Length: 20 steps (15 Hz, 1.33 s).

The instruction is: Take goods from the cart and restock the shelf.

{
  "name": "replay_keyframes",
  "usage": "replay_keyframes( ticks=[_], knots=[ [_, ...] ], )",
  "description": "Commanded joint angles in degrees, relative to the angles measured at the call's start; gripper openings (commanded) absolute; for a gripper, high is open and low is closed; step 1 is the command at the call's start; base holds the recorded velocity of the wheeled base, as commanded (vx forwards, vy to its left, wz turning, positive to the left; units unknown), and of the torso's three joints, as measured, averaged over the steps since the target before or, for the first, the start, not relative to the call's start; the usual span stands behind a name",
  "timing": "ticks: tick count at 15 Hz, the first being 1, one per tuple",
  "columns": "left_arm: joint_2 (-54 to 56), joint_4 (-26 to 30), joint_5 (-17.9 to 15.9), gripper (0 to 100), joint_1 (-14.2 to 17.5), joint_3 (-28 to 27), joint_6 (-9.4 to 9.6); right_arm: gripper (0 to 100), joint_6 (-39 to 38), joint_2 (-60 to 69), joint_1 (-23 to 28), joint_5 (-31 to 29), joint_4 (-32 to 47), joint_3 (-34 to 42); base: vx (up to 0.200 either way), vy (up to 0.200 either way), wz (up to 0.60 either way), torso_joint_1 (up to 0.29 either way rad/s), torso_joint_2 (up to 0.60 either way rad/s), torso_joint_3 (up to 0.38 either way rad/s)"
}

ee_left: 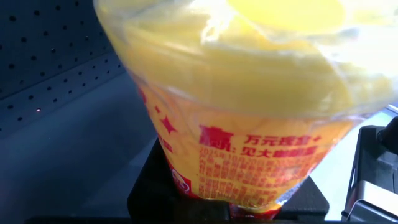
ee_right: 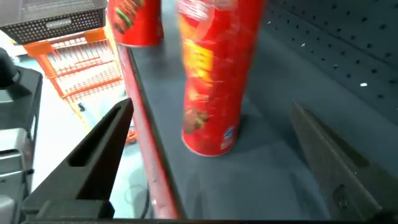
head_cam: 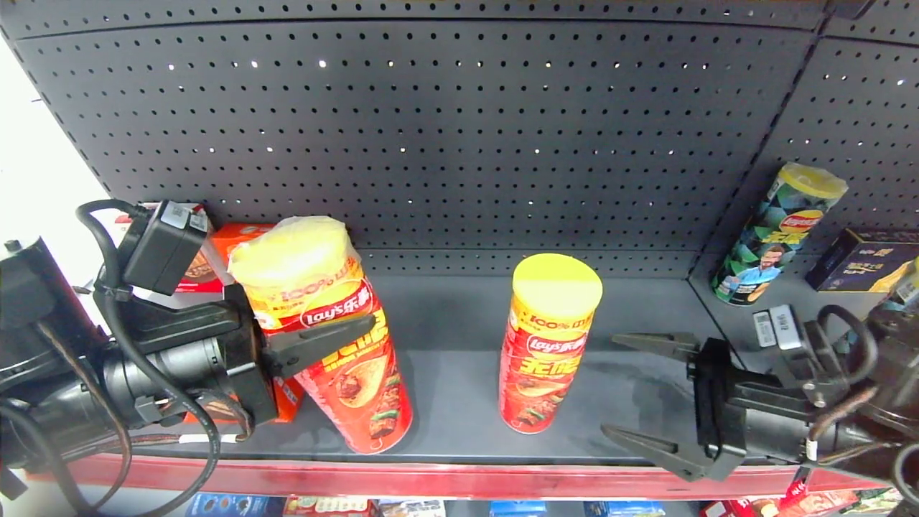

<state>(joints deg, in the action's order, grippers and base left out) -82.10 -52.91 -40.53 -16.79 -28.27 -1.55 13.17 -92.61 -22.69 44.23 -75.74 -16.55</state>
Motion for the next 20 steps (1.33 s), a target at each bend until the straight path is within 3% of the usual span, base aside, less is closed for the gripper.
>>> replay_keyframes(
  ticks=[1, 3, 7, 8, 11, 16, 19, 20],
  knots=[
    [0.01, 0.00, 0.10, 0, 0.09, -0.03, -0.12, 100, -0.07, 12.19, 0.19, -5.64, 1.74, 4.60, 0.000, 0.000, 0.00, 0.000, 0.00, 0.000],
    [0.80, 0.00, 0.10, 0, 0.09, -0.12, -0.03, 100, -0.16, 18.78, 0.27, -14.87, 4.37, 6.01, 0.000, 0.000, 0.00, 0.000, 0.00, 0.000],
    [0.89, 0.00, -0.16, 0, -0.18, -0.82, -0.03, 100, -4.38, 33.02, 5.64, -29.99, 11.84, 9.79, 0.000, 0.000, 0.00, 0.000, 0.00, 0.000],
    [0.80, 0.00, -0.16, 0, -0.44, -1.09, 0.05, 100, -6.57, 40.93, 8.27, -36.32, 16.50, 13.13, 0.000, 0.000, 0.00, 0.000, 0.00, 0.000],
    [0.72, 0.00, -0.16, 0, -0.62, -1.44, 0.05, 100, -10.62, 53.41, 17.59, -38.34, 27.49, 16.55, 0.000, 0.000, 0.00, 0.000, 0.00, 0.000],
    [0.72, 0.00, -0.16, 0, -1.58, -1.52, 0.05, 100, -12.46, 88.04, 28.66, -39.75, 70.29, 16.55, 0.000, 0.000, 0.00, 0.000, 0.00, 0.000],
    [0.80, 0.00, -0.07, 0, -1.67, -1.09, 0.05, 100, -12.73, 86.72, 28.58, -53.10, 72.58, 16.55, 0.000, 0.000, 0.00, 0.000, 0.00, 0.000],
    [0.89, 0.00, -0.16, 0, -1.58, -0.73, 0.05, 100, -12.73, 86.72, 28.58, -55.13, 72.58, 16.55, 0.000, 0.000, 0.00, 0.000, 0.00, 0.000]
  ],
)
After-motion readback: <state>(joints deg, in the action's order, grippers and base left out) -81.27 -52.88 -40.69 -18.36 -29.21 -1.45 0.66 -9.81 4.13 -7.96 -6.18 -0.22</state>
